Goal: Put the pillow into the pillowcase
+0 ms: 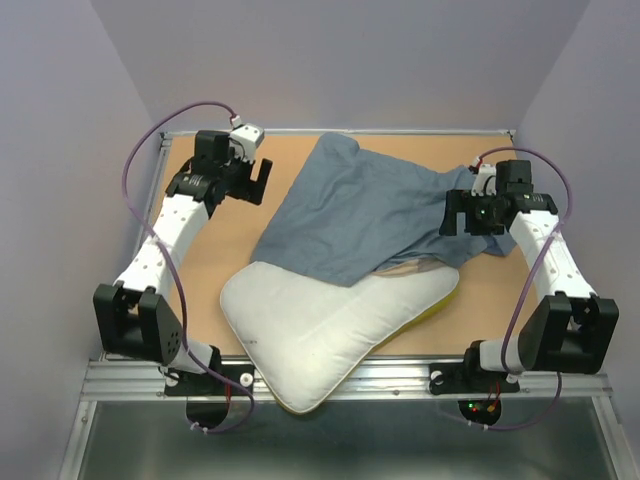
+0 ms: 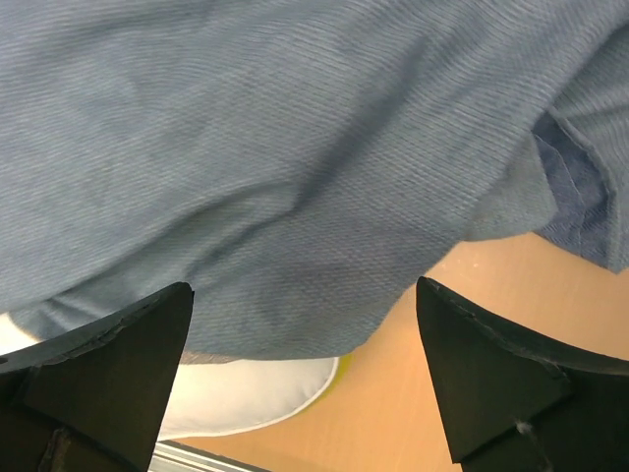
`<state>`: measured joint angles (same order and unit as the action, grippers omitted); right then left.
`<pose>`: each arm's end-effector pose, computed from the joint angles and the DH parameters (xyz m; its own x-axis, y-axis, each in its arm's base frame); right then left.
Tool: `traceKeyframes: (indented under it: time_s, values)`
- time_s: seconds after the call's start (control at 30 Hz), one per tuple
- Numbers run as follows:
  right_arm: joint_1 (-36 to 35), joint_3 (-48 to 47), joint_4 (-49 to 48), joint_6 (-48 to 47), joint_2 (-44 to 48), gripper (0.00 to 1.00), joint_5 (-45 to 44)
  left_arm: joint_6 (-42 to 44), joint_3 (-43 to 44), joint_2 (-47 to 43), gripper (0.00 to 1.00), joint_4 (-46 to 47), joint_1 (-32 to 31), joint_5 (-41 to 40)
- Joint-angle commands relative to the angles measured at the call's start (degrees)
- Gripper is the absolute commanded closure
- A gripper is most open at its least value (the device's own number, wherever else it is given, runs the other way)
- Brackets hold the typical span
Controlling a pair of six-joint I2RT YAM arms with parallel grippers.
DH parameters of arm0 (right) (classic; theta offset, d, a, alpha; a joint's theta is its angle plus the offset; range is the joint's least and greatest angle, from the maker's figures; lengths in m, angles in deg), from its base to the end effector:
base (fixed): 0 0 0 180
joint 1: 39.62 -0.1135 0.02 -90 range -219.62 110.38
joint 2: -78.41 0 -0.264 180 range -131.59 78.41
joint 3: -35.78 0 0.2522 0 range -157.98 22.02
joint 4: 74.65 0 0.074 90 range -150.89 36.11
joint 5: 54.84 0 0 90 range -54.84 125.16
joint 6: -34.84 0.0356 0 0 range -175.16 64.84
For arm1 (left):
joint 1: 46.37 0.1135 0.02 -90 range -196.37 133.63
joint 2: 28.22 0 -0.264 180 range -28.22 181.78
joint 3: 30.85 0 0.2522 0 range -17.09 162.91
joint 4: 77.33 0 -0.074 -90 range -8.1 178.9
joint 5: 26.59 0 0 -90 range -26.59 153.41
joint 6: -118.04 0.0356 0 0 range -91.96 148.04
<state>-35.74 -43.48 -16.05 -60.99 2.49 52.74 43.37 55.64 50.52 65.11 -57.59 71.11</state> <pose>0.2692 -0.0075 0.2956 -0.8047 -0.0425 -0.5921 -0.1899 0.9634 0.1890 0.3063 -0.0656 0.3521 -0.3891 0.3443 -0.8544 0.4249 0.8901 0.1652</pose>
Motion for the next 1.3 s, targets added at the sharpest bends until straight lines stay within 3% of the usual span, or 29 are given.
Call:
traceKeyframes:
  time_s: [0.0,0.27,0.57,0.8,1.0,1.07,1.1,1.13,1.17,1.2,1.23,1.27]
  values:
    - [3.8,-4.4,0.5,1.4,-3.8,0.00,-0.8,-2.1,11.0,8.3,0.01,3.5,-3.1,-0.5]
    - [10.5,-12.9,-0.3,2.5,-15.6,0.00,-5.5,-2.9,34.1,32.9,0.01,6.9,-10.0,-4.5]
    - [13.3,-20.5,-3.6,4.4,-30.9,0.00,-10.0,-5.0,54.9,56.0,0.01,6.6,-12.9,-0.7]
    - [13.2,-22.2,-6.4,4.6,-38.1,0.01,-10.8,-6.5,55.9,62.3,0.01,7.6,-14.9,-2.7]
    - [13.2,-22.6,-7.4,3.2,-42.6,0.20,-11.7,-7.9,56.6,65.5,0.01,5.7,-15.8,-6.8]
    - [13.2,-23.2,-7.5,2.6,-43.4,0.32,-12.0,-7.7,57.5,67.1,0.15,4.3,-15.7,-7.3]
    - [13.2,-23.4,-7.5,2.5,-43.4,0.35,-12.3,-7.6,58.9,67.8,0.48,3.5,-15.7,-7.3]
    - [13.2,-23.7,-7.5,2.3,-43.4,0.41,-12.4,-7.6,59.6,68.3,0.62,2.5,-15.6,-7.1]
    - [13.2,-24.1,-7.5,2.1,-43.1,0.54,-12.1,-7.8,60.9,69.1,0.94,2.3,-15.6,-6.3]
    - [13.3,-24.8,-7.5,2.3,-42.7,0.63,-12.2,-7.9,61.6,69.4,1.00,2.3,-15.5,-5.8]
    - [13.3,-25.4,-7.5,2.2,-42.1,0.84,-12.2,-8.3,62.0,69.4,1.00,3.0,-15.4,-5.4]
    - [13.3,-26.1,-7.5,2.4,-41.3,0.93,-12.7,-9.0,62.0,68.7,1.00,4.0,-15.2,-4.5]
